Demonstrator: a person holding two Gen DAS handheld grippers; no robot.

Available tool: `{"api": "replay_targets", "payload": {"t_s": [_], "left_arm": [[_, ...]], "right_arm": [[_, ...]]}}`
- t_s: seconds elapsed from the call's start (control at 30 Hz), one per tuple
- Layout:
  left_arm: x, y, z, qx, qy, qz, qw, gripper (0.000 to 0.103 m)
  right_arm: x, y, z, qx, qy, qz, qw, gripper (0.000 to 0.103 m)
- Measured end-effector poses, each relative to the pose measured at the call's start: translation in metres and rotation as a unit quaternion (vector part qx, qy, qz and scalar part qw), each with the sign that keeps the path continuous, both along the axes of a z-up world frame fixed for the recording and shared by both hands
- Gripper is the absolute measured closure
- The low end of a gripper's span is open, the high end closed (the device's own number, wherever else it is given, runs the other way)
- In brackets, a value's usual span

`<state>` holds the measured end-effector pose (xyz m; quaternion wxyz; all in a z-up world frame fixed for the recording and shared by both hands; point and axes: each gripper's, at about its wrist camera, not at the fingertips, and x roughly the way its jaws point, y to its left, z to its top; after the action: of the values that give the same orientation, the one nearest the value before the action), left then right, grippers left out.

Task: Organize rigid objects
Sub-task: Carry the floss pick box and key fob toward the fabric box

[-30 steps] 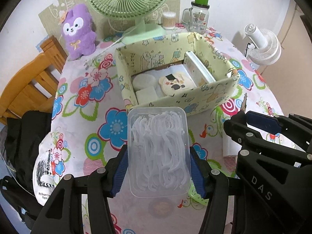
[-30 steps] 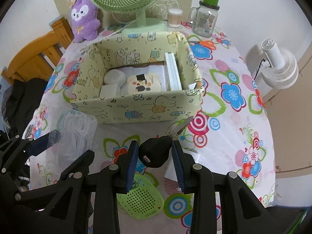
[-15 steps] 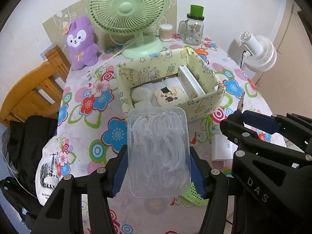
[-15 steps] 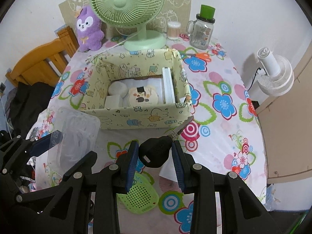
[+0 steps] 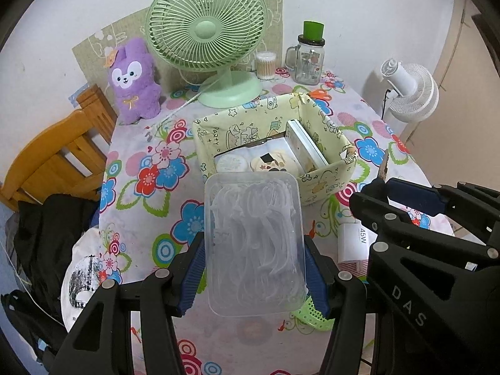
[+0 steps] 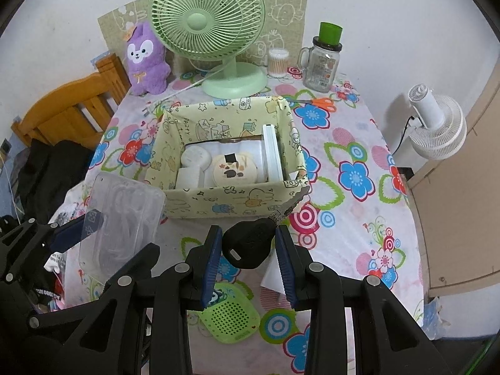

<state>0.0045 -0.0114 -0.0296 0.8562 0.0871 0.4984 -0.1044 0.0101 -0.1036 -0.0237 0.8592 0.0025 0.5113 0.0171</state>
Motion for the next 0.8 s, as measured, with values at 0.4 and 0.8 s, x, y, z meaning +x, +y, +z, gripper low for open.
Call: {"api": "replay_targets", "payload": {"t_s": [0.4,0.8], "left_arm": [[0.005,0.0,0.003,-0.006,-0.001,-0.008,1.0,0.043],[0.026,-0.004,0.005,-0.013,0.001,0.023,0.9996,0.043]], "right_arm": [[0.002,0.0,0.005,-0.008,-0.004,-0.011,1.0,0.065],[0.029,-0.005,0.007,-0.006,-0.003,0.014,1.0,0.065]]}}
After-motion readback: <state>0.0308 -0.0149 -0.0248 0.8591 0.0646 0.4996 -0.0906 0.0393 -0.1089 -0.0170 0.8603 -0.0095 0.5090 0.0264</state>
